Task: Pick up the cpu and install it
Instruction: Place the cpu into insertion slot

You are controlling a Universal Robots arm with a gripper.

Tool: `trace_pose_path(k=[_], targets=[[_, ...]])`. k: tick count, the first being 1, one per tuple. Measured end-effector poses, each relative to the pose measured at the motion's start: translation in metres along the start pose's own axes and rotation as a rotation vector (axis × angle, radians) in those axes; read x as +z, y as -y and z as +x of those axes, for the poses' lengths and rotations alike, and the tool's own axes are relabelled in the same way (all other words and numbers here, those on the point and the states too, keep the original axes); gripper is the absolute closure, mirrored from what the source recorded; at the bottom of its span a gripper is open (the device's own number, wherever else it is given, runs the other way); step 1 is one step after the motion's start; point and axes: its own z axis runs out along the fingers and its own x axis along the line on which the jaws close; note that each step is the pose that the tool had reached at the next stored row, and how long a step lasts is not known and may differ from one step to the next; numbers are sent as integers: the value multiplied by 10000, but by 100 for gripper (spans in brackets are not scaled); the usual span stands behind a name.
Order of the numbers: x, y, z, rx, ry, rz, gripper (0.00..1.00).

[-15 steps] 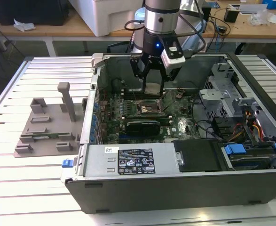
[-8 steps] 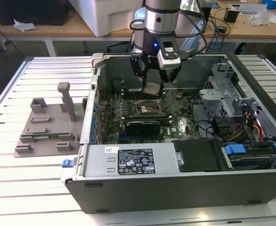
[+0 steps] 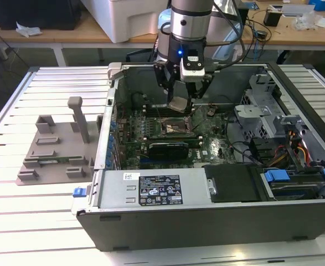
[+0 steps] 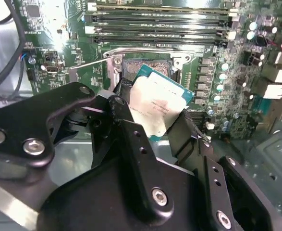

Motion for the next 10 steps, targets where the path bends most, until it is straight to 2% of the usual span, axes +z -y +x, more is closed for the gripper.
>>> trace_pose_path(k=[10], targets=[[0,0,0,1227,-46,-14,45]])
